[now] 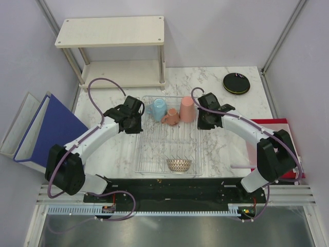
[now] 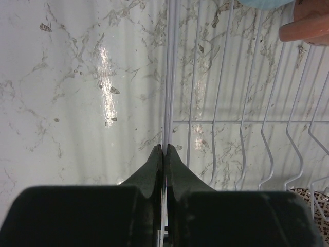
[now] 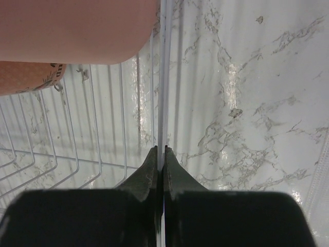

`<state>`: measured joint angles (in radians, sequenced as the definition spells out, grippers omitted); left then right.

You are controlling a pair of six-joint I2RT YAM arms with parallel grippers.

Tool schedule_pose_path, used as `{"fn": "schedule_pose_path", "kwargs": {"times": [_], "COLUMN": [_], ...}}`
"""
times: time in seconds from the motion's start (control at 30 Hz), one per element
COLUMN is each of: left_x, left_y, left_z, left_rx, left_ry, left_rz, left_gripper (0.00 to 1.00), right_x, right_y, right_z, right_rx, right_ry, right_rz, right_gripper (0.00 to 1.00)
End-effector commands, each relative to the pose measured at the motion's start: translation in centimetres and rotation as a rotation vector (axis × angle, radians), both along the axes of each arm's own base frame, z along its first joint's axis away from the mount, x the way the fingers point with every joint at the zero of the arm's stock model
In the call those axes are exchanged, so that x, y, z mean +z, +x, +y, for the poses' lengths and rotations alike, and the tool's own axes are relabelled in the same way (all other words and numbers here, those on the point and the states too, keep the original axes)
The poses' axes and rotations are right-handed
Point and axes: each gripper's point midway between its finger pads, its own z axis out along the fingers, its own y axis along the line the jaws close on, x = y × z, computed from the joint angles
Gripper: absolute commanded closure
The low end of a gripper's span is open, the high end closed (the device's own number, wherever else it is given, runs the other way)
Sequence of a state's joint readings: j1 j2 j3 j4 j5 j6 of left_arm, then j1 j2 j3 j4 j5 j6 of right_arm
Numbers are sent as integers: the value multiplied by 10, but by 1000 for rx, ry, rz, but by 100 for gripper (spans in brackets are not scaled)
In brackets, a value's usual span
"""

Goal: Unload the mixed dishes from the dish rack
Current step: Adjust the dish rack at the center of the board.

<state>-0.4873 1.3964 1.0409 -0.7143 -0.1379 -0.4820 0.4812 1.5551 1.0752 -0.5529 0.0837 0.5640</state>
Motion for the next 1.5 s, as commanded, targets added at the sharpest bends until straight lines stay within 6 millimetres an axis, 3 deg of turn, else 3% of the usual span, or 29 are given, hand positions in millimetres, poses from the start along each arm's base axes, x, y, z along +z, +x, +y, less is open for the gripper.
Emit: {"fn": "schedule_pose_path", "kwargs": {"times": [0.0,0.4,0.6,0.7,0.87,1.2,1.33,1.4,1.43,1.47], "left_x": [27,33,38,42,42,39,48,54,56,58], "left_y": [36,36,36,38,39,45,50,51,52,52], "left_z": [-11,-12,-21,-24,-22,-17,-14,-11,-11,-9], "left_rx": [25,27,10,4,5,8,8,12,12,18], "left_ry": [-66,-106,-156,-169,-162,-128,-107,-97,-95,-86], "left_rz": [-126,-129,-127,-132,-135,-134,-159,-173,-178,-185], "left_gripper": [98,98,98,98,98,98,84,74,61,55], "right_x": [64,97,125,126,113,52,44,44,45,47], "right_y": [87,84,81,82,82,67,64,63,63,61], "right_z": [53,63,68,67,69,67,65,64,63,61], "right_rx": [23,48,67,67,75,74,82,94,94,93], "right_ry": [225,281,316,308,302,283,272,263,259,254], "right_rz": [-316,-317,-344,-343,-312,-207,-197,-206,-208,-212], "right_gripper": [100,100,100,100,100,100,100,92,87,77]}}
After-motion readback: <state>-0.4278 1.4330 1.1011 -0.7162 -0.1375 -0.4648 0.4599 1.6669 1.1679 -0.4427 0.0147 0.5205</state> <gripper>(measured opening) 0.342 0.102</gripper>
